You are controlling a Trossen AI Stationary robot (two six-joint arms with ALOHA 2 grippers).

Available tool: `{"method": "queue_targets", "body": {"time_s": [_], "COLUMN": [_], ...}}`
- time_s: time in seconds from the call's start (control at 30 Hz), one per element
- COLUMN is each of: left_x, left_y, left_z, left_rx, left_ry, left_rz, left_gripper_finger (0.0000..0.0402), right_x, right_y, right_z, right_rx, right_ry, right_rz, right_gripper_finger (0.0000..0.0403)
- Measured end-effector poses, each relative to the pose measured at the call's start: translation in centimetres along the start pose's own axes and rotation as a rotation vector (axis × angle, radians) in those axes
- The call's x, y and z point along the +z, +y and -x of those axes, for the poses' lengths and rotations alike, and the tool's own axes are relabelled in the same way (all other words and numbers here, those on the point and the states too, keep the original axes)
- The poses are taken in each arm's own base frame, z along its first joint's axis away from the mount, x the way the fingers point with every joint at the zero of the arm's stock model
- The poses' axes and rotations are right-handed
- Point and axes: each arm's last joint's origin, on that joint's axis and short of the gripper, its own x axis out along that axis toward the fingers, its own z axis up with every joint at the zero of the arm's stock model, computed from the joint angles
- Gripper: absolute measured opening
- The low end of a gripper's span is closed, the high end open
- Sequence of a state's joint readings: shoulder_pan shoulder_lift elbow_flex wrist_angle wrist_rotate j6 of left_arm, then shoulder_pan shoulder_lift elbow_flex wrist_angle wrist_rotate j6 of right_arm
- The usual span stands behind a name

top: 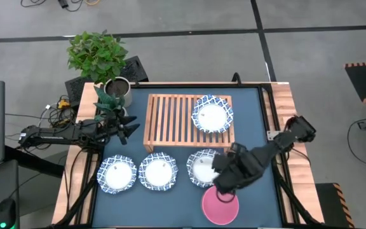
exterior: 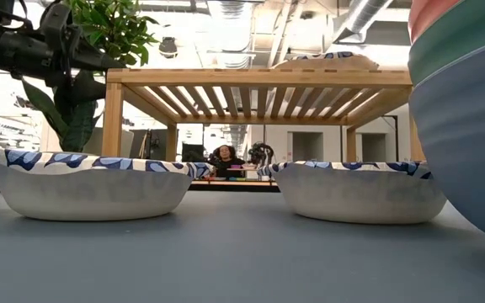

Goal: Place and stack bowls onto a shelf
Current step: Stack the white patterned bowl on top of the white patterned bowl on the shelf

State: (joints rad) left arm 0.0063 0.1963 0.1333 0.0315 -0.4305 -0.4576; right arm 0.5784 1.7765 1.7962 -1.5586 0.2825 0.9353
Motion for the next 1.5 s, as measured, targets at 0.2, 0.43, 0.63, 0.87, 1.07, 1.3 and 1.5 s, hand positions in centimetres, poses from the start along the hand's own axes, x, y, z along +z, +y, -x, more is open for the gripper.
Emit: {"method": "queue_targets", "body": {"time_s": [0.2, 0.43, 0.63, 0.87, 1.07, 1.3, 1.5], "left_x": [0.0, -0.2, -0.1, -0.1, -0.1, -0.1, -0.1], "left_y": [0.0, 0.1, 0.2, 0.2, 0.2, 0.3, 0.3], "left_z": [0.0, 0.0, 0.0, 0.0, 0.0, 0.0, 0.0], "left_rx": [0.001, 0.01, 0.048, 0.056, 0.061, 0.069, 0.071], "left_ry": [0.003, 0.017, -0.004, -0.008, -0.012, -0.015, -0.016], "left_rz": [0.055, 0.081, 0.081, 0.108, 0.13, 0.172, 0.179], "left_gripper_finger": [0.0253, 0.0253, 0.0253, 0.0253, 0.0253, 0.0253, 0.0253], "right_x": [-4.6, -9.0, -11.1, -11.2, -11.1, -11.4, -10.9], "right_y": [-1.2, -5.2, -8.1, -7.7, -8.0, -7.7, -6.0], "right_z": [-1.0, -2.7, -6.5, -11.4, -13.5, -15.0, -16.8], "right_rx": [-0.064, 0.096, 0.221, 0.437, 0.471, 0.482, 0.472], "right_ry": [0.023, -0.079, -0.209, -0.269, -0.298, -0.297, -0.295], "right_rz": [-0.315, -0.736, -0.887, -0.94, -0.948, -0.971, -0.953], "right_gripper_finger": [0.0207, 0.0207, 0.0207, 0.0221, 0.0241, 0.0242, 0.0242]}}
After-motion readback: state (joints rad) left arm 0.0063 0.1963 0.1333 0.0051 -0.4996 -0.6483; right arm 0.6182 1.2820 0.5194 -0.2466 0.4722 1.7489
